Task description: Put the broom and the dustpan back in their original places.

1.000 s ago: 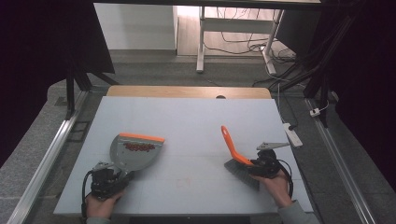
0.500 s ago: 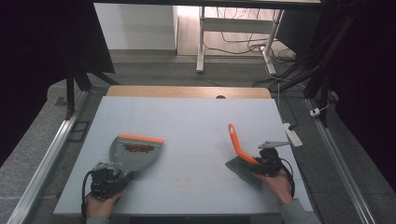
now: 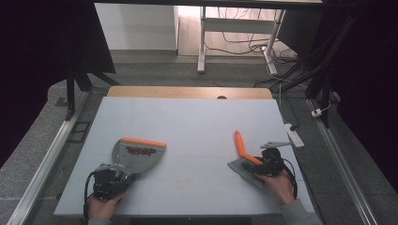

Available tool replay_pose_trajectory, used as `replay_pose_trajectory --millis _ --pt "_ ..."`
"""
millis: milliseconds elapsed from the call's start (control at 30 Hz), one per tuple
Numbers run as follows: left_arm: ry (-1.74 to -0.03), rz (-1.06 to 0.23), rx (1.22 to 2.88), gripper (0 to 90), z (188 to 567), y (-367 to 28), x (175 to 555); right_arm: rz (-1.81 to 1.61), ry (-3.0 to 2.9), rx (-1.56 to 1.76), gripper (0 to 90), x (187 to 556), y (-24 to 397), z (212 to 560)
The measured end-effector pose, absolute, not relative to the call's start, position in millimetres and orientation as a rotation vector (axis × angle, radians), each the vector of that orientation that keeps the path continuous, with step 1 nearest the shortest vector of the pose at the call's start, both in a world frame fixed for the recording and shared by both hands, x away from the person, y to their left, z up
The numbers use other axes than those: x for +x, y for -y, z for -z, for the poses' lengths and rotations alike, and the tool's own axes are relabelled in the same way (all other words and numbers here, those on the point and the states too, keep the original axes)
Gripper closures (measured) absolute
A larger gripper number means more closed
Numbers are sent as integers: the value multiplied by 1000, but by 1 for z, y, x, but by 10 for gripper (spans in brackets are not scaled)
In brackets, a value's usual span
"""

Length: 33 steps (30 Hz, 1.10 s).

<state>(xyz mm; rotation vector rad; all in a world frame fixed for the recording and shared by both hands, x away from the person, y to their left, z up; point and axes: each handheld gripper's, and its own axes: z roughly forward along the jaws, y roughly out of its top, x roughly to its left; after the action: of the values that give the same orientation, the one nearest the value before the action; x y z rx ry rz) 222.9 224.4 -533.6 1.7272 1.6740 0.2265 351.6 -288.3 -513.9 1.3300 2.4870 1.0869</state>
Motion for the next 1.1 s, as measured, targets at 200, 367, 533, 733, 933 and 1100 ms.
replay_pose_trajectory --millis 200,367,533,733,933,1100 --pt "-1675 -229 1728 605 534 -224 223 -1014 -2441 1316 337 350 287 512" --pt "-1680 -297 1740 378 529 -223 221 -1042 -2416 1294 336 349 290 508" --pt "-1652 -365 1758 284 519 -224 214 -1088 -2412 1212 351 344 287 501" --pt "-1532 -412 1815 289 509 -218 212 -1172 -2469 1073 372 337 280 495" --pt "-1326 -373 1875 328 504 -212 218 -1218 -2506 960 390 332 275 493" --pt "-1233 -334 1919 332 504 -207 226 -1252 -2506 879 407 327 274 491"
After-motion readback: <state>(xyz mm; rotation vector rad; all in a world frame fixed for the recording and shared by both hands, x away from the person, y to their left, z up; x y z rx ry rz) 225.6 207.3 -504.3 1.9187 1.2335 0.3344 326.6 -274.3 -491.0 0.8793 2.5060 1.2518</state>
